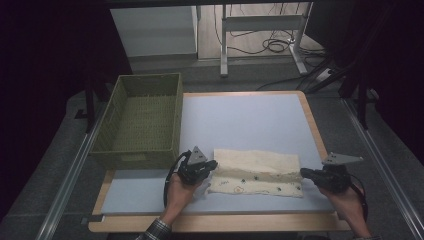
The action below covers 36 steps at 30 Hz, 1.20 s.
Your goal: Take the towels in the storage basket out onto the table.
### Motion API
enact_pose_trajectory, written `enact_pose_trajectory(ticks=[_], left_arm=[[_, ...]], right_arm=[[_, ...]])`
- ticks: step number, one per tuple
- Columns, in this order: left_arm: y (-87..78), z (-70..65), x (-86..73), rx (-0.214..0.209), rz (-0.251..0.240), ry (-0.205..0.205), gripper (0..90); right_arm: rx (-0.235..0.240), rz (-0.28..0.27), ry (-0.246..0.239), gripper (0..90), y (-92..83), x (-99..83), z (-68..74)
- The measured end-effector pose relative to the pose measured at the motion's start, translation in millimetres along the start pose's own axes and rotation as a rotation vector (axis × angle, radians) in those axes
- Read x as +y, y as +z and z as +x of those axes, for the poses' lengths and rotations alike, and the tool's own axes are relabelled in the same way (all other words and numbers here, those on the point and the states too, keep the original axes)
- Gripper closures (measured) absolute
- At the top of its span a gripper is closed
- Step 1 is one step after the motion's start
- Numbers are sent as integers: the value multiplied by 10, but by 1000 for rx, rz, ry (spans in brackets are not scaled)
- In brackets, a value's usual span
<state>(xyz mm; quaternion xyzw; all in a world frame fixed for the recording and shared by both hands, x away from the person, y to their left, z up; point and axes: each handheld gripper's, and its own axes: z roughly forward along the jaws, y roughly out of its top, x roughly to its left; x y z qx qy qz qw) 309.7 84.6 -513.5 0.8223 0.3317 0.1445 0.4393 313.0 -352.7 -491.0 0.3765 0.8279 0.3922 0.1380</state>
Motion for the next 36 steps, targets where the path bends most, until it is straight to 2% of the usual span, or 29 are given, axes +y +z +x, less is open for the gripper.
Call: enact_pose_trajectory(ticks=[5,11,18,21,25,29,32,36], left_arm=[[-77,-87,-55,-10,-5,19,863],[-142,-197,-152,-16,6,59,862],[-159,-256,-281,-56,29,60,861],[-170,-263,-324,-79,54,54,828],[-296,-220,-352,-68,44,26,665],[-397,-122,-304,-54,32,-8,594],[-361,-56,-214,-38,32,-22,572],[-196,9,-62,-16,45,-41,535]], right_arm=[[-1,2,-24,870,-49,-81,89],[17,-7,-30,868,-111,-156,184],[37,-6,-27,861,-131,-290,279],[44,7,-28,811,-124,-335,310],[45,11,-26,731,-210,-374,346],[7,-8,-25,707,-360,-352,319],[-20,-19,-18,706,-376,-295,248],[-37,-25,-5,710,-226,-152,126]])
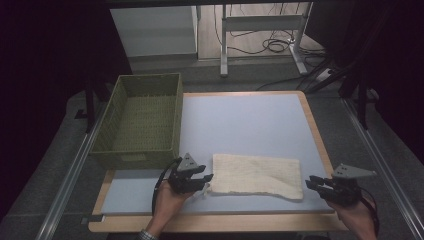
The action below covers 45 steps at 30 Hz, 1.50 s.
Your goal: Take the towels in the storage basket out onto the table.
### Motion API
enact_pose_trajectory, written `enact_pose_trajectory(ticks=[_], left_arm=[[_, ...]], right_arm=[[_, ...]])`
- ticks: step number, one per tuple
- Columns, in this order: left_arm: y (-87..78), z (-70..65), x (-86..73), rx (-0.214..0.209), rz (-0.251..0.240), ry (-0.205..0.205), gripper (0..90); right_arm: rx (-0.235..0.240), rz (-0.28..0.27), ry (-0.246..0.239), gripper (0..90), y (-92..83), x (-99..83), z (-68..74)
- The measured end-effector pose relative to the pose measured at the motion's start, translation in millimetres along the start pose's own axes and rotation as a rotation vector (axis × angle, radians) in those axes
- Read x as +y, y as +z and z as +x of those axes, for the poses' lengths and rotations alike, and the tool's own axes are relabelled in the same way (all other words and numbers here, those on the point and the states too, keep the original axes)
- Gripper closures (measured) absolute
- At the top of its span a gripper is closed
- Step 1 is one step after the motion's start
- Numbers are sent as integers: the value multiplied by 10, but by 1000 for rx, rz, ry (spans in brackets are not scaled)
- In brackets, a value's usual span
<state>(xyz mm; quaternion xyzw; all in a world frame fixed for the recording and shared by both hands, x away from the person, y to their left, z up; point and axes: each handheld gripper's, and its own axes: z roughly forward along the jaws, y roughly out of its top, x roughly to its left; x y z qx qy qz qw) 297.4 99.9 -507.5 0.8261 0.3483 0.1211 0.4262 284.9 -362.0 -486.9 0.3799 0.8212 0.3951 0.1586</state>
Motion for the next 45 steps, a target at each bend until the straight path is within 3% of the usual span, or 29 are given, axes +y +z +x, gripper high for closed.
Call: enact_pose_trajectory(ticks=[4,8,14,17,20,21,22,24,26,28,34,39,42,45], left_arm=[[189,42,162,24,17,3,531],[346,91,298,77,40,17,593],[556,243,374,141,70,-29,562],[670,309,362,169,105,-31,539],[754,346,342,170,146,-30,533],[775,359,328,160,146,-36,558],[776,379,319,135,135,-54,558],[775,398,305,81,124,-60,681],[771,393,310,43,128,-52,822],[764,381,322,47,120,-40,850],[693,340,386,52,67,-50,847],[699,341,441,73,66,-45,828],[762,402,456,71,80,-56,724],[825,438,456,90,106,-54,626]], right_arm=[[-25,4,13,712,199,167,-120],[-70,20,29,711,444,351,-275],[-88,72,41,633,676,385,-373],[-90,108,45,613,776,334,-396],[-81,103,46,670,789,298,-385],[-54,113,38,793,780,303,-376],[-54,113,38,793,780,303,-376],[-42,124,23,852,781,321,-362],[-61,133,6,862,783,360,-362],[-72,125,13,864,777,414,-406],[-104,99,29,864,864,622,-598],[-122,114,95,859,1069,752,-787],[-113,119,103,842,1121,747,-792],[-105,102,115,784,1065,715,-769]])
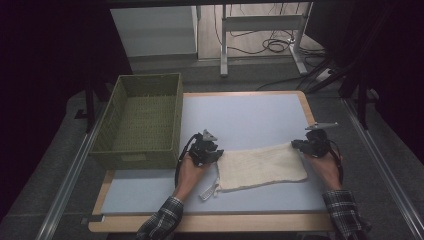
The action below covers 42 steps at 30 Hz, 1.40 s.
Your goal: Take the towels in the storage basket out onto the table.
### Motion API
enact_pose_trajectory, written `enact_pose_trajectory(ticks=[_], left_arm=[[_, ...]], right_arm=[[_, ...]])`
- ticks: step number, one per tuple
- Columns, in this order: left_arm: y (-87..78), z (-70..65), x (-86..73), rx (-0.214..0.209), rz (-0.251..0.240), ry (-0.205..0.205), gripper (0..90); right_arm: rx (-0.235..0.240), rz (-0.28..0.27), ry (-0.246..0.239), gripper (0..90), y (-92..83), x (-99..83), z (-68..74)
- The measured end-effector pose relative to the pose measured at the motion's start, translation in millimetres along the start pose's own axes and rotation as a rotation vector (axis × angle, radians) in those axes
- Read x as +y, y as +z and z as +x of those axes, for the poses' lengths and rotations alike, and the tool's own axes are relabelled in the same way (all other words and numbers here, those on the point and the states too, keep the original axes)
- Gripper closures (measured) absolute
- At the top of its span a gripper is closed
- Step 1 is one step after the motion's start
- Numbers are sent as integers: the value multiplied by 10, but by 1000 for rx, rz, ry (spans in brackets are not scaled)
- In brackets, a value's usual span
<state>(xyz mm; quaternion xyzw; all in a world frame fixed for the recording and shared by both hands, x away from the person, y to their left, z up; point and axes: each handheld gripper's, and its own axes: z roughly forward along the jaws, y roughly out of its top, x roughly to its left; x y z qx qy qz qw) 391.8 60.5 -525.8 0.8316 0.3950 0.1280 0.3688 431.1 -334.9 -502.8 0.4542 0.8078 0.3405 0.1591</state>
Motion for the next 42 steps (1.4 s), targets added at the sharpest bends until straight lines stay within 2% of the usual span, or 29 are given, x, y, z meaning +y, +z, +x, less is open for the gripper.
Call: enact_pose_trajectory(ticks=[3,5,6,8,9,11,18,22,28,34,42], left_arm=[[73,25,-28,42,33,24,532],[86,82,-62,17,7,-8,462],[86,100,-80,5,-4,-12,454],[90,99,-119,6,-30,6,446],[92,97,-131,5,-40,2,442],[91,100,-137,2,-42,7,437],[93,97,-145,3,-46,7,434],[93,98,-146,2,-47,5,434],[94,97,-147,3,-48,4,434],[94,98,-148,2,-48,3,434],[95,100,-148,1,-48,2,434]], right_arm=[[5,0,5,745,-79,-46,3],[9,-4,-4,709,-137,-75,21],[11,-6,-8,693,-166,-91,35],[26,-16,-8,679,-215,-128,73],[41,-19,-3,670,-241,-156,104],[59,-20,-8,650,-269,-192,155],[72,-30,-49,591,-377,-304,363],[94,-28,-62,555,-416,-364,475],[109,-39,-115,487,-450,-402,691],[142,-42,-154,500,-426,-384,891],[215,-19,-213,551,-276,-351,1201]])
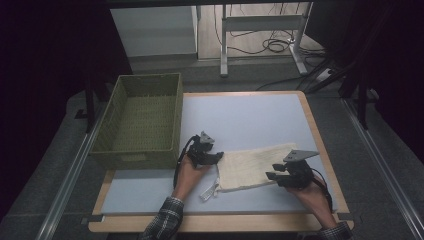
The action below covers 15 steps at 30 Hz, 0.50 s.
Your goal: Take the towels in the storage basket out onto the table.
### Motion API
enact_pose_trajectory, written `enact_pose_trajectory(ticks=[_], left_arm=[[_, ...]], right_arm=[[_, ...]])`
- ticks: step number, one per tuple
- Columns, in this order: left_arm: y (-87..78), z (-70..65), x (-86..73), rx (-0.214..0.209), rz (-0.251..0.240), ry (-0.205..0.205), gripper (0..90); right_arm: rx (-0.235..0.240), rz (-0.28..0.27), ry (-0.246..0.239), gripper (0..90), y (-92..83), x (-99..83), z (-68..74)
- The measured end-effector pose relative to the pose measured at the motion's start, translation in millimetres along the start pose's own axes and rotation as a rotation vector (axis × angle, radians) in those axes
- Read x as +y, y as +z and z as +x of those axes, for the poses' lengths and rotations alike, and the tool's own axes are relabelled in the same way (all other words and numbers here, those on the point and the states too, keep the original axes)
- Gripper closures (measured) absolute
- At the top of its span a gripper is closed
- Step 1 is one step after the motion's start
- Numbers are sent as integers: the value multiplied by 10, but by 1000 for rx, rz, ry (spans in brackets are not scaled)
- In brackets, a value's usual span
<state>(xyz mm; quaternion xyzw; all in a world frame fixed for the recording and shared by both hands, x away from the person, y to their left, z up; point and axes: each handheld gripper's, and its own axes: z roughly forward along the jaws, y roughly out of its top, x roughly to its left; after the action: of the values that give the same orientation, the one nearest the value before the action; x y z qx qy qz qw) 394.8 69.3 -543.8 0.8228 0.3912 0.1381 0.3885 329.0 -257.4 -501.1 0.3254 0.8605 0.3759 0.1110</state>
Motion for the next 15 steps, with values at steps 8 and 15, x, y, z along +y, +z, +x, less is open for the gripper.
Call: enact_pose_trajectory(ticks=[8,15], left_arm=[[0,0,0,-1,0,-1,434],[0,-1,-1,0,0,-3,434]], right_arm=[[81,23,-55,582,240,134,265],[143,38,-102,627,435,269,498]])
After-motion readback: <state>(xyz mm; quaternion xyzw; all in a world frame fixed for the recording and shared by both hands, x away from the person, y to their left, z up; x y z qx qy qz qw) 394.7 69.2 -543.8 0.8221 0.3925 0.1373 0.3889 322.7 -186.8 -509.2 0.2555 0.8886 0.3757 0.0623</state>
